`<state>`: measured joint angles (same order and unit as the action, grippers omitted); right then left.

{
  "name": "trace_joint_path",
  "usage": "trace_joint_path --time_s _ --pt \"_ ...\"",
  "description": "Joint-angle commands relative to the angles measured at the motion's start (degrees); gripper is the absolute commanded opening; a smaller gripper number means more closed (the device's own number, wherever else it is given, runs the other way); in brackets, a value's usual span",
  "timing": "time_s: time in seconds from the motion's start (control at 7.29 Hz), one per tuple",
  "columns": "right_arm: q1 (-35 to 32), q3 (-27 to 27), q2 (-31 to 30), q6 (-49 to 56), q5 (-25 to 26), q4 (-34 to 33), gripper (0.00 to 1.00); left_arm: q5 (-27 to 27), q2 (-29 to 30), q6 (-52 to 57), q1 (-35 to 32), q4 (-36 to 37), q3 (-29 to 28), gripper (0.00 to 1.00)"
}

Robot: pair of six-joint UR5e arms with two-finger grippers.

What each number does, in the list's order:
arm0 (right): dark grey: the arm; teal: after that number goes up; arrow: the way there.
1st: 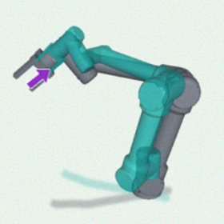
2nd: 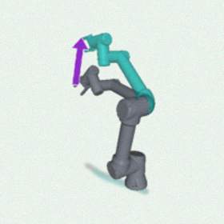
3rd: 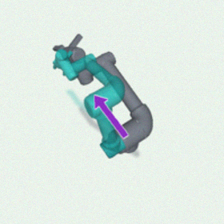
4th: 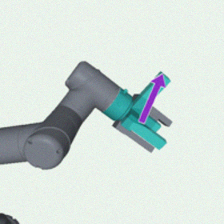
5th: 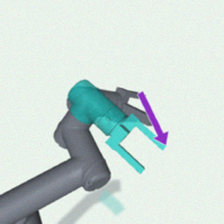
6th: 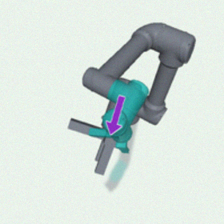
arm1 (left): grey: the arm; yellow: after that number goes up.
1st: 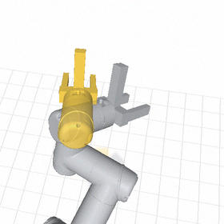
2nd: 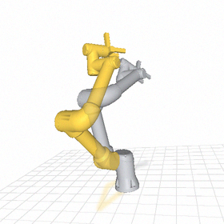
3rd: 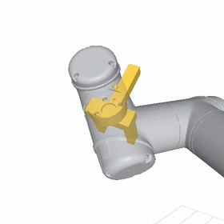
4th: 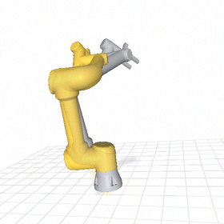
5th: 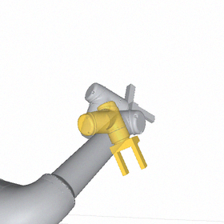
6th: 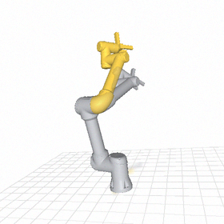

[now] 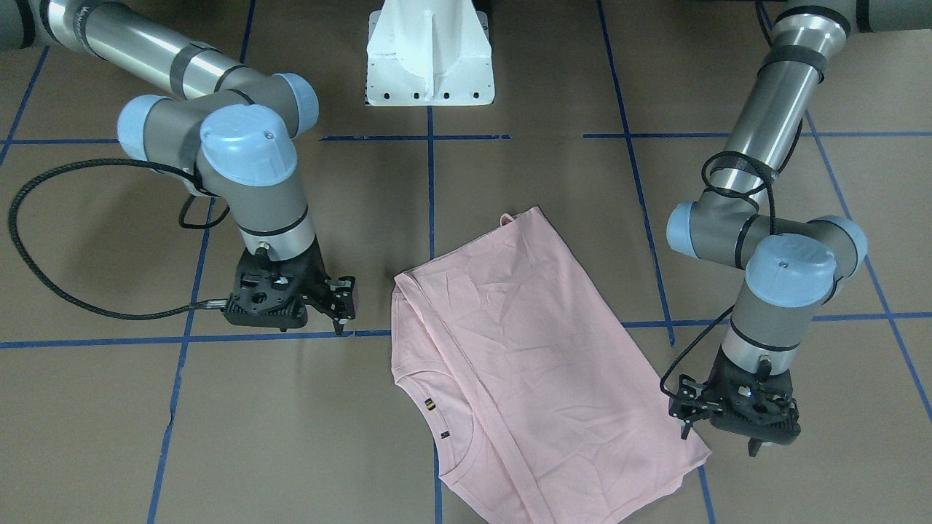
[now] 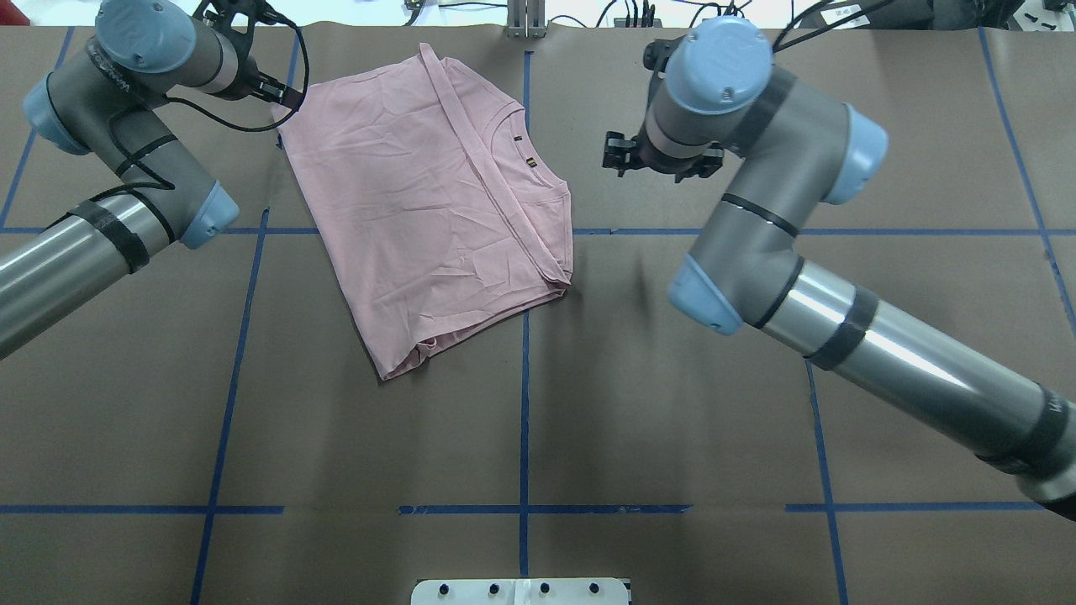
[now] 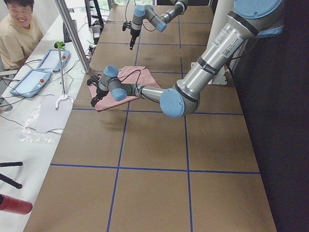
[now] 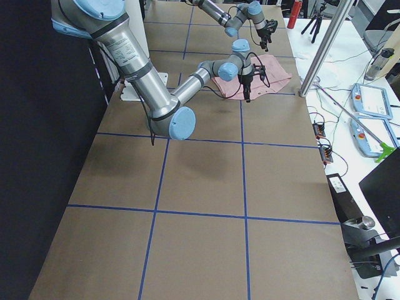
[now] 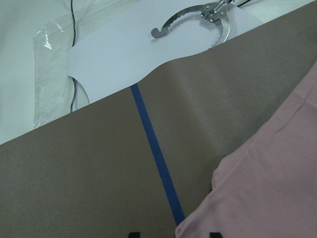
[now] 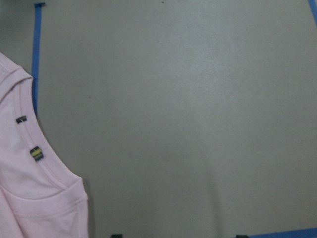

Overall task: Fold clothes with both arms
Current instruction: 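Move the right gripper to the shirt's collar edge while the left gripper holds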

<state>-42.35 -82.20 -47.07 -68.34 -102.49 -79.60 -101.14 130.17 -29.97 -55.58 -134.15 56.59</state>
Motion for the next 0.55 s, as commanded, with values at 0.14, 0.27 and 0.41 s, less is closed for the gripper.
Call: trace_joint_path --time_s 0.14,0.27,0.41 --pt "4.63 13.53 8.73 -7.05 5.87 6.83 0.59 -0.28 -0.44 -0.44 -0.06 -0.06 1.77 1.00" --pt "5.61 14.08 9.01 -7.16 6.08 6.74 0.59 -0.28 -0.44 -0.44 -0.06 -0.06 1.77 1.00" --pt "6.49 14.52 8.93 -7.16 6.69 6.57 0.59 -0.28 -0.44 -0.44 -0.06 -0.06 1.85 1.00"
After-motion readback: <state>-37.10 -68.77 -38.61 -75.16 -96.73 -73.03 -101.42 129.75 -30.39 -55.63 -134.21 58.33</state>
